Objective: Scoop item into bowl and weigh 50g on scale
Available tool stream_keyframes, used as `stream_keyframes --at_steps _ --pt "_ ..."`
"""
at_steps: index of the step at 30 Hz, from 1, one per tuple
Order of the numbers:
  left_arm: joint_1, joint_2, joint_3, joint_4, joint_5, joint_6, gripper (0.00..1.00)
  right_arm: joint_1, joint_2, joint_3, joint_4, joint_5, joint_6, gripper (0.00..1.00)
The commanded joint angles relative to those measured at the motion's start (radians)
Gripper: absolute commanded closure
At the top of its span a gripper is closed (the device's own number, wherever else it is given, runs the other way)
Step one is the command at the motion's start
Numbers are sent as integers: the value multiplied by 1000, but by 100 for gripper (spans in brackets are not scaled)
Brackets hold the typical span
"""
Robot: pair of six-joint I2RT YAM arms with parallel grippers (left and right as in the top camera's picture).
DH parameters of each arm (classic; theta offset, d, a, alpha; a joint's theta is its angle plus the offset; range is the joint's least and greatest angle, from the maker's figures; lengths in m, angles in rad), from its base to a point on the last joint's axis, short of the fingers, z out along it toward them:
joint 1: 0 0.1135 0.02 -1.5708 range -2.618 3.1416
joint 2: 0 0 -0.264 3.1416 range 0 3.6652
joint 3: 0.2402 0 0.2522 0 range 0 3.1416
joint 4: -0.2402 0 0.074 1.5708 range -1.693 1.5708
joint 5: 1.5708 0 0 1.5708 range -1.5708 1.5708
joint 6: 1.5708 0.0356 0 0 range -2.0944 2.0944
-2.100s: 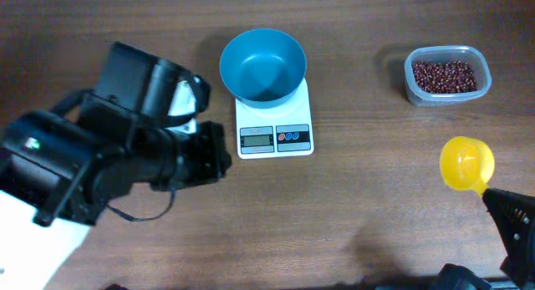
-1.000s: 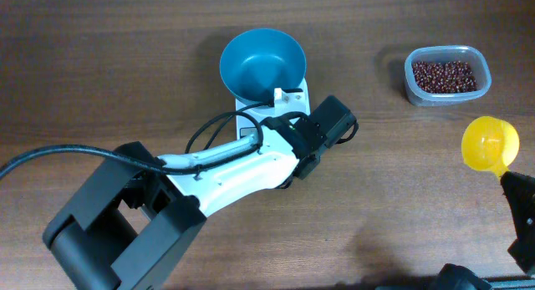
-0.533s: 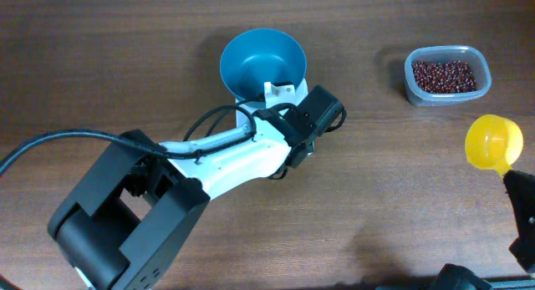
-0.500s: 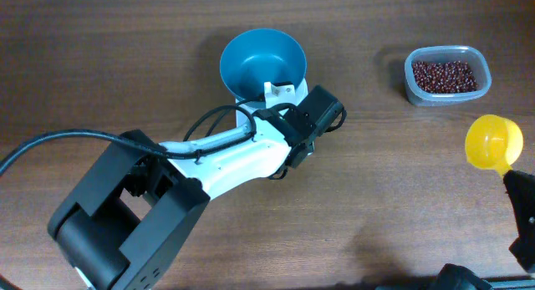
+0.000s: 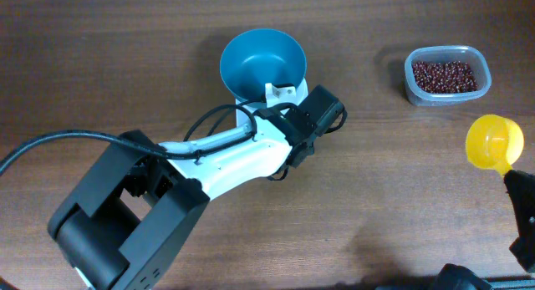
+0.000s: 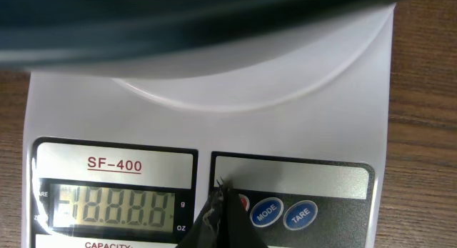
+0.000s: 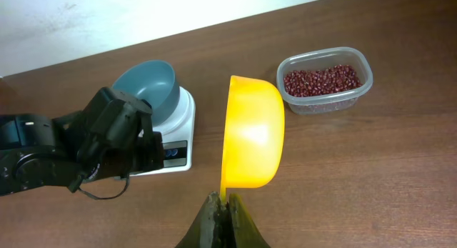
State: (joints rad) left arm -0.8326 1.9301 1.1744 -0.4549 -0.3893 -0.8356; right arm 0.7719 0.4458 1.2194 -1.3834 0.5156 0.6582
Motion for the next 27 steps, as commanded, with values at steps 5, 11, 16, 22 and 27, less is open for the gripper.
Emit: stream_keyframes --at_steps 5,11,16,22,27 --pt "2 69 -22 52 122 -12 100 -1 -5 10 11 12 9 96" --pt "2 -42 -18 32 120 120 100 -1 -5 10 11 13 8 96" --pt "2 -380 -18 -196 113 156 100 -1 -5 10 11 20 8 96" --pt "79 -710 -18 -353 -149 220 100 -1 -5 -72 32 129 12 96" --pt "358 -856 -18 -479 84 576 92 -1 -4 -190 124 84 346 96"
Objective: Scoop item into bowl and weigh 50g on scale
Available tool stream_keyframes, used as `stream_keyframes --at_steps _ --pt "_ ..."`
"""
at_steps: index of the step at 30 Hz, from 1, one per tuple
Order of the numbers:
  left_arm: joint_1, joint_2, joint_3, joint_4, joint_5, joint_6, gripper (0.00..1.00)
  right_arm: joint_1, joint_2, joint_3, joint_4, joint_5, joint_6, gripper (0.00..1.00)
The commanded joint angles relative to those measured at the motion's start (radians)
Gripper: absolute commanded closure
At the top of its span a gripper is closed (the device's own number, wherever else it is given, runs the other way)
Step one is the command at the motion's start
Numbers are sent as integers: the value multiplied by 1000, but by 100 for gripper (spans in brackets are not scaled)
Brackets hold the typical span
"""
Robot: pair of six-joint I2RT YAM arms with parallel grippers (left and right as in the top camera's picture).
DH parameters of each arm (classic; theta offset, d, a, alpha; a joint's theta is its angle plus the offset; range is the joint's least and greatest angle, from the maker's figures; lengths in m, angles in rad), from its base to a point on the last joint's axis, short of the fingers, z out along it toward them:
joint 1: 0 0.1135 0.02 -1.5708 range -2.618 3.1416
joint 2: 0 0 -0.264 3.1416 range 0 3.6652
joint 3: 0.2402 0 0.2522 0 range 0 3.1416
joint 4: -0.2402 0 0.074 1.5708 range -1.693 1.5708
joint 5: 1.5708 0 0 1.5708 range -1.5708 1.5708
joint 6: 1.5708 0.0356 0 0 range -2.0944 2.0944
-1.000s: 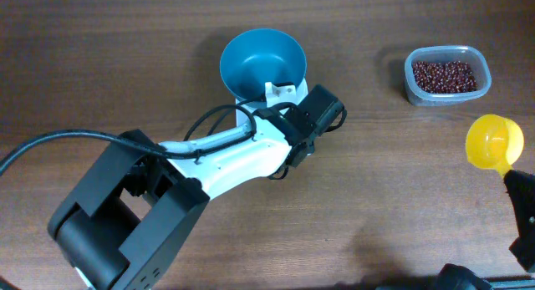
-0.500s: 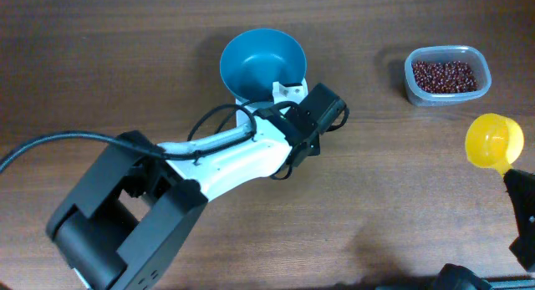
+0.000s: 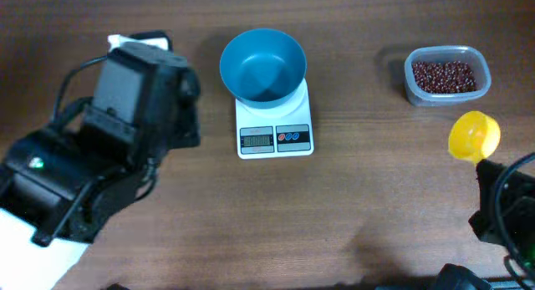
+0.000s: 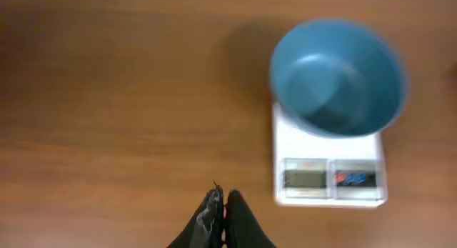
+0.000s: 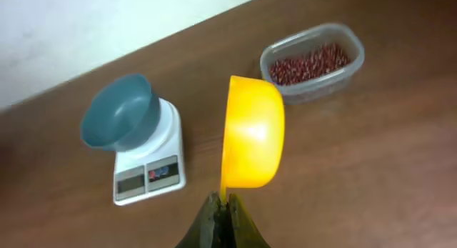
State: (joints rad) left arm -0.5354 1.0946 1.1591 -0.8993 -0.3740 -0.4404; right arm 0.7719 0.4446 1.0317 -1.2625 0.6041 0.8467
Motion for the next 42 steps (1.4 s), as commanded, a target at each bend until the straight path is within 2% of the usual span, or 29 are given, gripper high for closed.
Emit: stream_keyframes --at_steps 1,3,4,5,7,8,9,11,12,14,16,17,19,21,24,26,29,33,34,36,39,42 --pt "88 -12 -3 35 61 183 85 -1 -2 -2 -18 44 157 96" --pt "93 6 -3 80 62 307 77 -1 5 -3 -1 195 216 96" --pt "93 5 -3 58 63 315 50 -1 8 -3 12 236 237 96" --pt "93 6 -3 22 64 315 1 -1 23 -3 31 295 244 96" --pt "93 6 -3 -65 90 315 1 -1 79 -3 50 349 244 96" --pt "93 5 -3 -68 183 364 1 -1 133 -3 58 351 244 96" --pt "93 5 -3 -71 366 590 1 -2 180 -3 62 351 244 96" --pt "93 5 6 -130 537 761 1 -61 253 -2 85 293 272 96" --pt "93 5 21 -164 579 785 1 -129 271 1 127 202 193 96" --pt "93 6 115 -272 716 924 1 -272 286 2 212 58 65 96" --pt "93 8 239 -403 717 1001 1 -432 300 2 282 -80 -64 96" --pt "93 10 288 -439 669 1006 1 -518 318 2 350 -228 -187 96" --pt "93 6 293 -465 434 1006 1 -640 397 2 388 -437 -282 96" --pt "93 12 292 -502 457 1007 1 -695 488 2 397 -555 -382 96" --pt "93 37 287 -497 436 1011 1 -762 618 2 470 -912 -588 96" --pt "93 70 274 -470 436 1011 1 -803 655 2 473 -923 -590 96" --pt "93 169 262 -443 436 1011 1 -858 663 11 505 -927 -716 96" --pt "93 288 262 -375 472 1011 1 -866 663 19 679 -963 -711 96" --pt "95 290 263 -369 512 1020 1 -866 663 19 693 -963 -712 96" --pt "150 264 263 -408 736 1147 1 -866 681 19 737 -955 -712 96" --pt "245 173 263 -445 754 1154 1 -866 692 19 744 -956 -711 96" --pt "259 79 262 -449 776 1191 1 -866 692 19 743 -956 -711 96"
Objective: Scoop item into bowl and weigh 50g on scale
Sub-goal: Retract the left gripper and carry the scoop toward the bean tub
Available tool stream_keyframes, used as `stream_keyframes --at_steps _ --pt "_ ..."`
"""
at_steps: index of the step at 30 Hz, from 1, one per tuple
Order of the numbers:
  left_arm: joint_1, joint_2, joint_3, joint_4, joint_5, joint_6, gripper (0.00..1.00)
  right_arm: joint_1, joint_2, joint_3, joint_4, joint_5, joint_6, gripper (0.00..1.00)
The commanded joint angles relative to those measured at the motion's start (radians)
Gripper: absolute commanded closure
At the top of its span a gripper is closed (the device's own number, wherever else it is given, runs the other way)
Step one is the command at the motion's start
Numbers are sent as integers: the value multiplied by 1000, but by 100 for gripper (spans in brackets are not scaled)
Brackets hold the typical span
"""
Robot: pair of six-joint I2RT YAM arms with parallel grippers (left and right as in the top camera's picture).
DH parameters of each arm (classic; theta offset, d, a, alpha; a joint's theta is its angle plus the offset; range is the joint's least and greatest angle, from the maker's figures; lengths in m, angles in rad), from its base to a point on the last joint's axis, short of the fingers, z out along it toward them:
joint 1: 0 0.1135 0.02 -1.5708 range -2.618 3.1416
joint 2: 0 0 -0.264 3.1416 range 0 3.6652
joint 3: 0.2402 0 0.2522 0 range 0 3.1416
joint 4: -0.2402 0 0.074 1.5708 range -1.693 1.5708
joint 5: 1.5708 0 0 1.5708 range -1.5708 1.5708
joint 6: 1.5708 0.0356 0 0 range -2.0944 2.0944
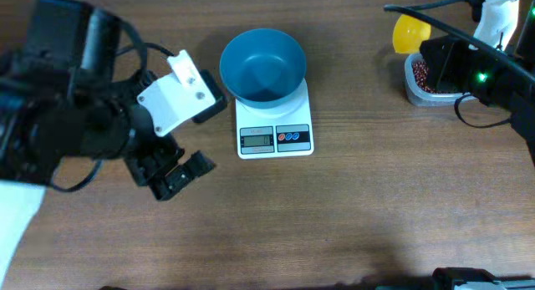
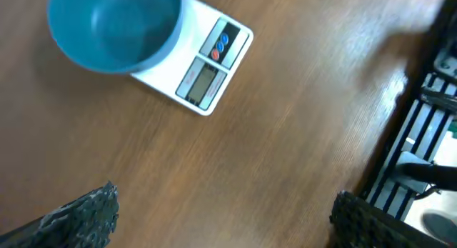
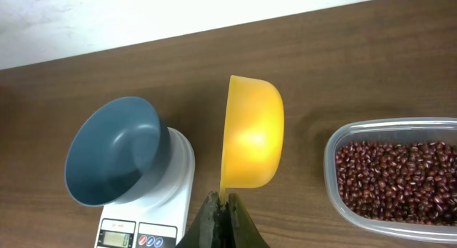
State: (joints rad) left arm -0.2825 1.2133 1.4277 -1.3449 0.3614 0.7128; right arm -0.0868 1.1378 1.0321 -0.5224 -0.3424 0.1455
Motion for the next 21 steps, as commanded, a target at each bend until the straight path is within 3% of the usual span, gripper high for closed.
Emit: stream_keyframes --at_steps 1,9,15,18,21 --pt "6 -41 -6 -4 39 37 1 -7 -2 19 3 -10 -10 96" --pt "6 -41 -6 -3 39 37 1 -7 -2 21 -52 -17 -10 96" --pt "6 -41 -6 -3 39 37 1 -7 -2 262 -392 250 -76 96" --pt "6 -41 -6 -3 39 37 1 -7 -2 359 -493 252 -203 96" --pt "6 -41 -6 -3 39 37 1 -7 15 368 -551 356 -224 96"
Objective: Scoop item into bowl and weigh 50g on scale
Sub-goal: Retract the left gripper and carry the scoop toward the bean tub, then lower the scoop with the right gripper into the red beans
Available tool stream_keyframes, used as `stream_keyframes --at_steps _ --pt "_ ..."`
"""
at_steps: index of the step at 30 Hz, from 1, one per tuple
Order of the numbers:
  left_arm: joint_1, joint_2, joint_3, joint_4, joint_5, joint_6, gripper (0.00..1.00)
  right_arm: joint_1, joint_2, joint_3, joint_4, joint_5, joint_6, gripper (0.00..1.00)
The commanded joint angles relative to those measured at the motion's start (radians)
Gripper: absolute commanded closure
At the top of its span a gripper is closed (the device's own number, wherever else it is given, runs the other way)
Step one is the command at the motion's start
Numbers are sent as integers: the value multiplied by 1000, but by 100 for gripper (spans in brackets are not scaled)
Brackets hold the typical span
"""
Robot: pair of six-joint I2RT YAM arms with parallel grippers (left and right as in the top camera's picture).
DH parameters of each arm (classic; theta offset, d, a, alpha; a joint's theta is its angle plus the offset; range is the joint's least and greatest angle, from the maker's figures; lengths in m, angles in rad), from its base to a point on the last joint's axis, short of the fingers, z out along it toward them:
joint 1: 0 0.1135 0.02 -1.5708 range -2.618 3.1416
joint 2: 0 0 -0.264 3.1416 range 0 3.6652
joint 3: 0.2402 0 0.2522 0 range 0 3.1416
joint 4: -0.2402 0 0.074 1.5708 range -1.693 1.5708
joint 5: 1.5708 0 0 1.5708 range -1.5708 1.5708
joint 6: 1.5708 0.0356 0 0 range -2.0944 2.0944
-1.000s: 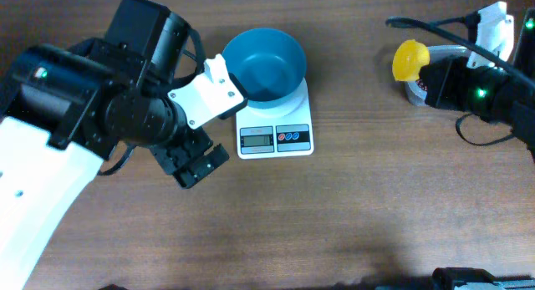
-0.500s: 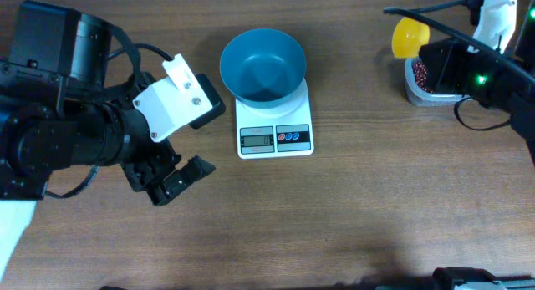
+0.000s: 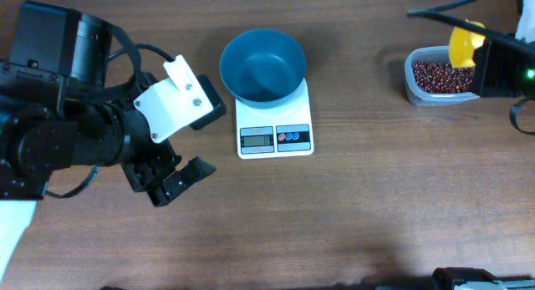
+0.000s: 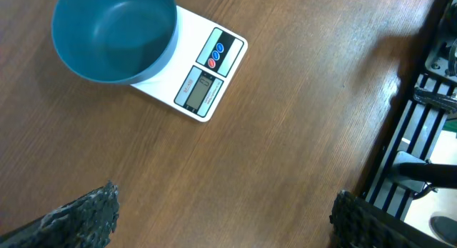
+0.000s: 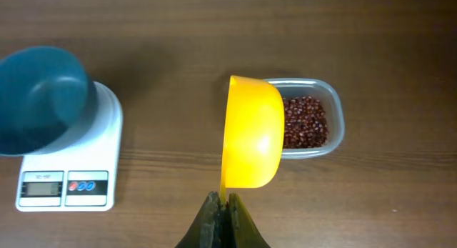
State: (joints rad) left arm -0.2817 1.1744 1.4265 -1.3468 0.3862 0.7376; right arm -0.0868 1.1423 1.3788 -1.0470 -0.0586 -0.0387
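Observation:
An empty blue bowl stands on a white digital scale at the table's middle back. A clear tub of red beans sits at the back right. My right gripper is shut on the handle of a yellow scoop, held above the tub's left part; overhead, the scoop shows over the tub. My left gripper stands wide open above bare table, left of the scale and bowl, holding nothing.
The brown wooden table carries nothing else. A dark metal frame shows past the table edge in the left wrist view. The left arm's bulk fills the overhead view's left side.
My right gripper has carried the yellow scoop rightward, from between bowl and tub to above the bean tub. The left gripper has barely shifted and is still open.
My left gripper was shut, its tip at the scale's buttons, while the right held the scoop near the front right. Then the left was withdrawn to the left, still shut. Later it stood open, and the scoop was at the back near the tub, now over it.

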Motion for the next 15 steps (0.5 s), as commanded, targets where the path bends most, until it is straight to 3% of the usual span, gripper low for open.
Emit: stream_keyframes --at_steps 1,5,10,15 --pt "5 -2 -5 -1 14 13 1 -7 30 21 -45 71 -56 96" --pt "5 -2 -5 -1 14 13 1 -7 132 24 -68 46 -99 96" --pt "5 -2 -5 -2 14 13 1 -7 293 175 -53 -45 5 96" --pt "5 -2 -5 -1 14 13 1 -7 412 252 -66 137 -26 96"
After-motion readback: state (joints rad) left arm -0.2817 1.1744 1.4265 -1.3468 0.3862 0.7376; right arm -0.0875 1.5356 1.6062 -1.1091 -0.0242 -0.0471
